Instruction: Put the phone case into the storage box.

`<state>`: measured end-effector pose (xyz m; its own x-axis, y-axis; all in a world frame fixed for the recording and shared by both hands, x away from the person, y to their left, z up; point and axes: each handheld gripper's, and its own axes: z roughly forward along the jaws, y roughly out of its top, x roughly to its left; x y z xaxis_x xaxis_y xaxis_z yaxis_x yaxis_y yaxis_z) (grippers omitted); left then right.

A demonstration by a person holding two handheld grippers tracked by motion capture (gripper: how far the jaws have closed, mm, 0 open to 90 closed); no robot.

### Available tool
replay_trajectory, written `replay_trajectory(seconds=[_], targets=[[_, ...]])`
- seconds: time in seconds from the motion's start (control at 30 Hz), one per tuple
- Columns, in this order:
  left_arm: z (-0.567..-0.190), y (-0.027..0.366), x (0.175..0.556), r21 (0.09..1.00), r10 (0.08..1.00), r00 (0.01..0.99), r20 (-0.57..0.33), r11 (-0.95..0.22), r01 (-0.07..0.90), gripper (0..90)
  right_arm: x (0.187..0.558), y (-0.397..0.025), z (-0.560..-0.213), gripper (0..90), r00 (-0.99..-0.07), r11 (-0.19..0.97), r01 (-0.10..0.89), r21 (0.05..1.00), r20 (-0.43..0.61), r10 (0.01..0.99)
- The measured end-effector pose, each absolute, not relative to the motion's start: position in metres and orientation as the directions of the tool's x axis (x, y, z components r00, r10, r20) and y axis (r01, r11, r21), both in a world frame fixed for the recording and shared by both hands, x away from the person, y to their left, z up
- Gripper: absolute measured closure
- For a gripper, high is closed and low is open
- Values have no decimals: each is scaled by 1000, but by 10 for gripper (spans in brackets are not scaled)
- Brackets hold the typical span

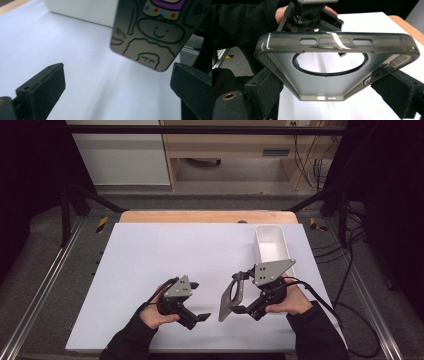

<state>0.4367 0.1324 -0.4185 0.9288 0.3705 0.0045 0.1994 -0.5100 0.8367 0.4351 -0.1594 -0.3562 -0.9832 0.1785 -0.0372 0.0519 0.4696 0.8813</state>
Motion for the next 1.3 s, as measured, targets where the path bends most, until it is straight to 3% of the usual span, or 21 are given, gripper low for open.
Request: replay_trajectory(seconds=[0.4,0.67,1.3], targets=[[-416,191,438,895,613,790,26,-366,255,0,435,-170,-352,118,-964,443,74,894,-50,261],[-422,224,436,915,726,687,31,-297,273,0,435,-175,-350,118,-934,423,111,899,-51,355],[-440,265,428,938,817,576,-6,-195,287,0,435,-185,-341,118,-874,388,158,908,-54,482]])
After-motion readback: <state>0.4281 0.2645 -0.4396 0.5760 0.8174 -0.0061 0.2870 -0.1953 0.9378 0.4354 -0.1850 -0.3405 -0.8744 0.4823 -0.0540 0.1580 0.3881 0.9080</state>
